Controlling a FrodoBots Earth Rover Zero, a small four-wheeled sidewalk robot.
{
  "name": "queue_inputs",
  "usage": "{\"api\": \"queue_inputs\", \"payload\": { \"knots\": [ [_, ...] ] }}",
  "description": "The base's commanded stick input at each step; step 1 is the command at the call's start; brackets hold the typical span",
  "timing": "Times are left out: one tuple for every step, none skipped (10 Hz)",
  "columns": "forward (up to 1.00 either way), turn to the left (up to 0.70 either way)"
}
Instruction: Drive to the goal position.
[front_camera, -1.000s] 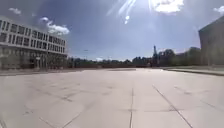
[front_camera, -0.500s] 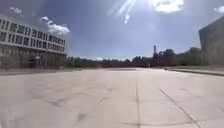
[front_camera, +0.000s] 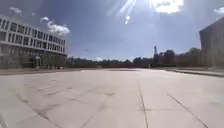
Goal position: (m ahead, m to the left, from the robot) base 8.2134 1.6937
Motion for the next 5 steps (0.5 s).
{"api": "queue_inputs", "payload": {
  "knots": [
    [0.70, 0.01],
    [0.70, 0.01],
    [0.70, 0.01],
    [0.70, 0.01],
    [0.70, 0.01]
  ]
}}
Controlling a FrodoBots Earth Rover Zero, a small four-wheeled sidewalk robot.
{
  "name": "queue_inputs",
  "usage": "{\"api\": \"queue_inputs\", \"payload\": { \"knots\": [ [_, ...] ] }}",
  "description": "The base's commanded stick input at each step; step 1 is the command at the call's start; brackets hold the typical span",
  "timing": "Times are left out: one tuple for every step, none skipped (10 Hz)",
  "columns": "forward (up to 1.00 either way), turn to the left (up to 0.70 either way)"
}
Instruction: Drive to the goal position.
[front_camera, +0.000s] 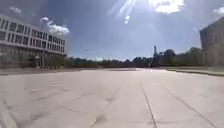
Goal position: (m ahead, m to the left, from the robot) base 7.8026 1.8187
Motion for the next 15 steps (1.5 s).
{"api": "queue_inputs", "payload": {
  "knots": [
    [0.70, 0.01],
    [0.70, 0.01],
    [0.70, 0.01],
    [0.70, 0.01],
    [0.70, 0.01],
    [0.70, 0.01],
    [0.70, 0.01],
    [0.70, 0.01],
    [0.70, 0.01],
    [0.70, 0.01],
    [0.70, 0.01],
    [0.70, 0.01],
    [0.70, 0.01],
    [0.70, 0.01],
    [0.70, 0.01]
  ]
}}
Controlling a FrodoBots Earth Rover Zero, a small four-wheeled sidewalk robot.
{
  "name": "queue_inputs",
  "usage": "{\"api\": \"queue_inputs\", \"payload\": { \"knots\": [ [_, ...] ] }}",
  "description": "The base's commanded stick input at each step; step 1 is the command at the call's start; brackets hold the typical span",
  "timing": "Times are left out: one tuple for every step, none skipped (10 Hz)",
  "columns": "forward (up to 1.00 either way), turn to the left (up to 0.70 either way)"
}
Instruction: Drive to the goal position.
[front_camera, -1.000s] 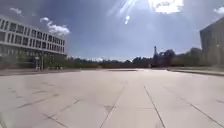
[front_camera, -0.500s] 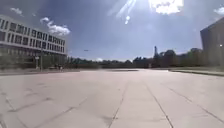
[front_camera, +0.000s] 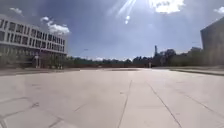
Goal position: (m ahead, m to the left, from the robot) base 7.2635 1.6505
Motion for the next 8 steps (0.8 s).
{"api": "queue_inputs", "payload": {
  "knots": [
    [0.70, 0.01],
    [0.70, 0.01],
    [0.70, 0.01],
    [0.70, 0.01],
    [0.70, 0.01],
    [0.70, 0.01],
    [0.70, 0.01],
    [0.70, 0.01]
  ]
}}
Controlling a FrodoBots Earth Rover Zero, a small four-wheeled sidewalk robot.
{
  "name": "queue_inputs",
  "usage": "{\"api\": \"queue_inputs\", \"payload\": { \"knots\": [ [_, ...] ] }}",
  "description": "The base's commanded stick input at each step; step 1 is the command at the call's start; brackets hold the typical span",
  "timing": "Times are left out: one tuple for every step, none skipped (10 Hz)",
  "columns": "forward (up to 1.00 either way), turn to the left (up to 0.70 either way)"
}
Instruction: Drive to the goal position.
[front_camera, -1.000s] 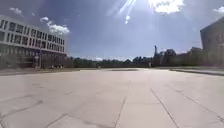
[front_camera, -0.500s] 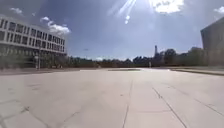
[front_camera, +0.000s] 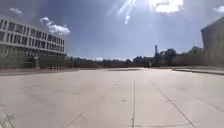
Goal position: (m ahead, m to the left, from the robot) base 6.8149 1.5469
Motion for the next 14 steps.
{"api": "queue_inputs", "payload": {
  "knots": [
    [0.70, 0.01],
    [0.70, 0.01],
    [0.70, 0.01],
    [0.70, 0.01],
    [0.70, 0.01],
    [0.70, 0.01],
    [0.70, 0.01],
    [0.70, 0.01],
    [0.70, 0.01],
    [0.70, 0.01],
    [0.70, 0.01],
    [0.70, 0.01],
    [0.70, 0.01],
    [0.70, 0.01]
  ]
}}
